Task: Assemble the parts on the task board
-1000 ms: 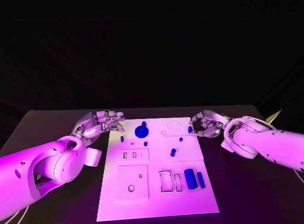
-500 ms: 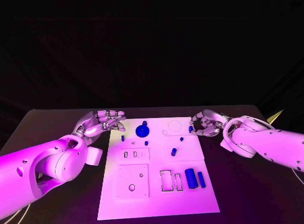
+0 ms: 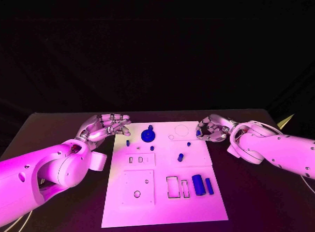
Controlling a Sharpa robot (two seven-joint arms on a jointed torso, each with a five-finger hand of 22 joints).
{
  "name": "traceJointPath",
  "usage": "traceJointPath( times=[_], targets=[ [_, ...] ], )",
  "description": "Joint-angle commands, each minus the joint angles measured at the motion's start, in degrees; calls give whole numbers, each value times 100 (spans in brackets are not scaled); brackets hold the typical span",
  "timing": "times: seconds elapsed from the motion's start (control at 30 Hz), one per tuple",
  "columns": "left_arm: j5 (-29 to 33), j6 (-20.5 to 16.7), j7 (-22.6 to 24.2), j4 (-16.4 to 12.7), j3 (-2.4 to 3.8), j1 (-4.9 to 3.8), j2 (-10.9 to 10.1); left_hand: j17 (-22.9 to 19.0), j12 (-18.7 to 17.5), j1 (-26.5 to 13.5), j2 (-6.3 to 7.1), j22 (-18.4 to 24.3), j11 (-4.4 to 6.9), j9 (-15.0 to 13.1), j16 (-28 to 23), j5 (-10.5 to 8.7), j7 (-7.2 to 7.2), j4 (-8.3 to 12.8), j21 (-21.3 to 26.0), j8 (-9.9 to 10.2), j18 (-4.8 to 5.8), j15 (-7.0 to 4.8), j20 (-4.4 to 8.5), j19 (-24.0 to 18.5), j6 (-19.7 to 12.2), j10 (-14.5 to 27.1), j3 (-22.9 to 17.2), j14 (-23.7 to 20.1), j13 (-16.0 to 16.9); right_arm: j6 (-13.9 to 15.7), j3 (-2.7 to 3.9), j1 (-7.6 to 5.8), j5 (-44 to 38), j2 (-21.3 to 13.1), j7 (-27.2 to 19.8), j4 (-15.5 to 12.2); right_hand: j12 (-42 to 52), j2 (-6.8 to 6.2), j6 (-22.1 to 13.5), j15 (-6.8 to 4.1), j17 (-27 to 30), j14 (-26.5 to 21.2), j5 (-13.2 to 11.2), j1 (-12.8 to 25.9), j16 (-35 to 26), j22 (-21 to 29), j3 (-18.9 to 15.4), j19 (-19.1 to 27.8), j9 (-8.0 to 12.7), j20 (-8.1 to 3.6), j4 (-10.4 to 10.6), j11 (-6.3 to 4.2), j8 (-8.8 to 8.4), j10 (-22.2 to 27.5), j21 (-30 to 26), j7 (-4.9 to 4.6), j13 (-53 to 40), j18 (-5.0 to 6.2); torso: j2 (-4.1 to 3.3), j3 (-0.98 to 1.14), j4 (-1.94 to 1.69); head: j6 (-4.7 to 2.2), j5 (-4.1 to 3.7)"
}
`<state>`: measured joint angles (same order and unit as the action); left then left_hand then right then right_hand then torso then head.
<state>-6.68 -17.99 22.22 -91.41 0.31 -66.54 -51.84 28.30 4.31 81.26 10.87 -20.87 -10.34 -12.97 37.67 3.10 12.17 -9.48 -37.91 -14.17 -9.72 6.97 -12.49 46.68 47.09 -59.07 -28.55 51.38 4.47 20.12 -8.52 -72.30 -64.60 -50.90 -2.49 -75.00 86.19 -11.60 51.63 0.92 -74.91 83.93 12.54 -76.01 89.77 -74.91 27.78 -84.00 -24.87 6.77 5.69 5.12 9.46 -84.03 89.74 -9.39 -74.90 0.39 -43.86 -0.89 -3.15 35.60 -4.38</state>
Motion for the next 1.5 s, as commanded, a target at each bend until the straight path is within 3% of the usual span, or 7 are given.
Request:
traceJointPath(
  times=[0.03, 0.27, 0.63, 0.97, 1.17, 1.5],
  targets=[
    [11, 93, 44, -6, 4, -2, 11, -5, 5, -62, -6, -5, 10, -5, 30, -15, 153, 39, -20, 6, -45, -15, 12, -35, -42, 32, 11, -35, 5, -69, 0, 5, -3, 12, 5, 4, 18, 30, 37, -29, -1509, 607, -4, 9, 23, -1509, 40, -600, -4, -7, 0, -33, 29, -180, 26, -9, -1103, -39, 2, 1, 3, -6, 11],
    [11, 92, 41, -4, 4, -2, 10, -5, 5, -62, -6, -5, 10, -5, 30, -15, 153, 39, -20, 6, -45, -15, 12, -35, -42, 32, 11, -35, 5, -22, 0, 6, -3, 19, 8, 9, 31, 57, 139, -54, -1509, 607, -5, 20, 23, -1509, 74, -600, -32, -27, -16, -59, 82, -196, 26, 22, -1118, -39, -1, 2, 6, -9, 10],
    [11, 92, 37, -1, 3, -2, 6, -5, 5, -62, -6, -5, 10, -5, 30, -15, 153, 39, -20, 6, -45, -15, 12, -35, -42, 32, 11, -35, 5, 248, 0, 7, -4, 18, -19, 13, 84, 265, 539, -209, -1509, 607, -29, -21, 23, -1509, 186, -600, -257, -167, -161, -225, 486, -268, 26, 210, -1180, -39, 0, 4, 3, -2, 11],
    [11, 97, 36, 4, 3, -2, 4, -5, 5, -62, -6, -5, 10, -5, 30, -15, 153, 39, -20, 6, -45, -15, 12, -35, -42, 32, 11, -35, 5, 559, 2, 7, 7, -6, -22, -104, 103, 304, 552, -233, -1509, 607, -30, -22, 23, -1509, 203, -600, -307, -193, -195, -250, 562, -293, 26, 236, -1203, -39, 4, 4, 5, 7, 24],
    [11, 101, 35, 24, 3, -2, 6, -5, 5, -62, -6, -5, 10, -5, 30, -15, 153, 39, -20, 6, -45, -15, 12, -35, -42, 32, 11, -35, 5, 727, 18, -22, 89, -132, 230, -436, 26, 373, 401, -210, -1509, 607, 141, 17, 23, -1509, 260, -600, -343, -192, -212, -234, 581, -212, 26, 202, -1125, -39, 20, -5, 6, 8, 20],
    [13, 114, 22, 115, 2, -2, 41, -5, 5, -62, -6, -5, 10, -5, 30, -15, 153, 39, -20, 6, -45, -15, 12, -35, -42, 32, 11, -35, 5, 1080, 34, -151, -121, -179, 1179, -1534, -10, 438, 361, -200, -1509, 607, 181, 62, 23, -1509, 285, -600, -369, -183, -192, -225, 609, -178, 26, 195, -1091, -39, 42, -5, 27, -7, 63]
  ],
)
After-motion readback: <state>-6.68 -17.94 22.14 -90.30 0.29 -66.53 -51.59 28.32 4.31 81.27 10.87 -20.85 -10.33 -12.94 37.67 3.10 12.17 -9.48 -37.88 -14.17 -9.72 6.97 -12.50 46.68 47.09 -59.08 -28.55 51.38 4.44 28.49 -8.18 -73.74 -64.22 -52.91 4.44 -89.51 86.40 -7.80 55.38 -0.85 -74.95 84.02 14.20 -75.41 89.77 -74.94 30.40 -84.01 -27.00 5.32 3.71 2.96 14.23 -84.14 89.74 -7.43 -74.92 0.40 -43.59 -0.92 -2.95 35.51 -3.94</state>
